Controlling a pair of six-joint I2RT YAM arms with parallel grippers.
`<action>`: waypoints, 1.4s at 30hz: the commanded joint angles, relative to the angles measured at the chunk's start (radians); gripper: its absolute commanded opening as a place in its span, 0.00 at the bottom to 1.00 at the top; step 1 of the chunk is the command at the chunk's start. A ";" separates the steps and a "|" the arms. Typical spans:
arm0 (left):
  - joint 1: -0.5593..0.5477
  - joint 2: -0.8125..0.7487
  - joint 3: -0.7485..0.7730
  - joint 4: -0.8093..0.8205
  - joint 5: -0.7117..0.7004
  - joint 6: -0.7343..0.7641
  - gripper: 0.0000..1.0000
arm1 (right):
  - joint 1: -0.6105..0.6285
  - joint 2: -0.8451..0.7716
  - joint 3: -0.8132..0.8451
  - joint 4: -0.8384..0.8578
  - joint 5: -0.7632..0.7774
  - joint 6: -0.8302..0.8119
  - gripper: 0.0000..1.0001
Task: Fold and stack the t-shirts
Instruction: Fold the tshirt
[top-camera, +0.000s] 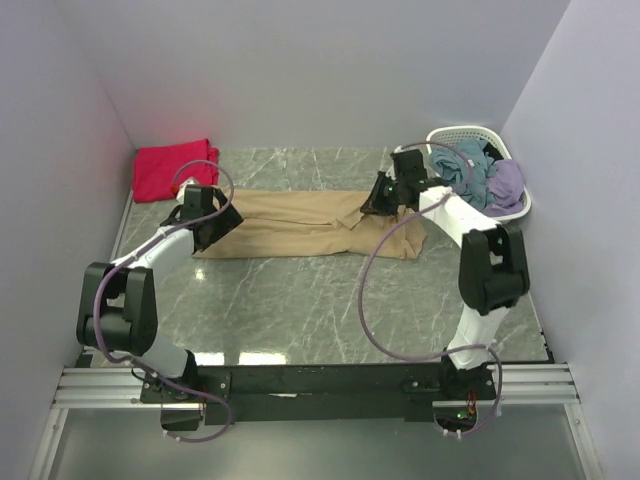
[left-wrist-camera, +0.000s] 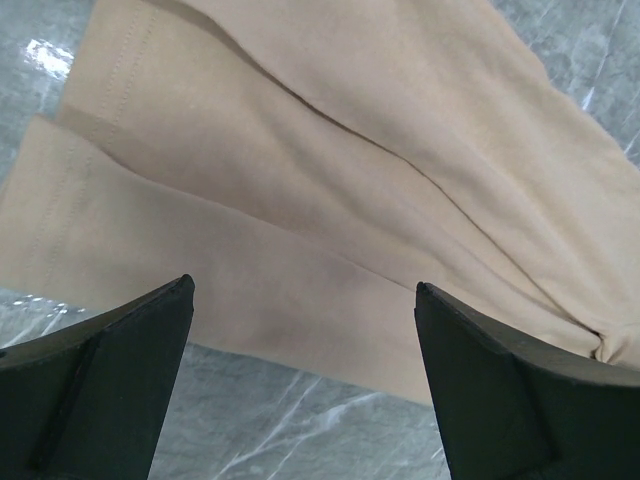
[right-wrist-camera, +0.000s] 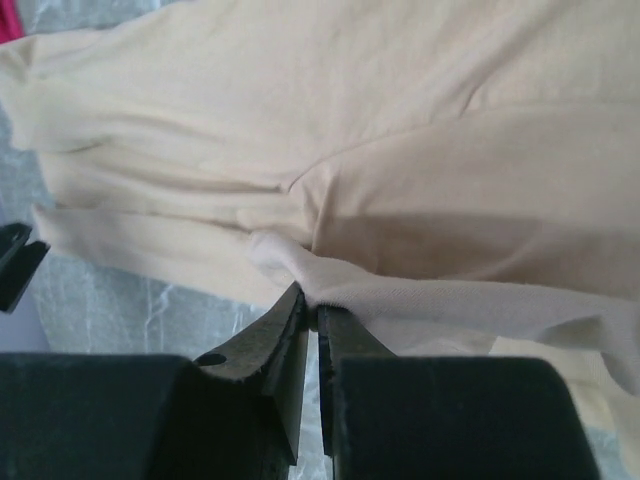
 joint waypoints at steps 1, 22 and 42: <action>-0.006 0.044 0.054 0.021 0.035 0.029 0.97 | -0.002 0.108 0.144 -0.061 0.021 -0.017 0.13; -0.010 0.088 0.091 0.041 0.089 0.035 0.98 | -0.095 0.126 0.223 -0.144 0.058 -0.106 0.53; -0.024 0.108 0.105 0.028 0.087 0.041 0.98 | -0.097 0.152 0.036 -0.009 -0.059 -0.007 0.52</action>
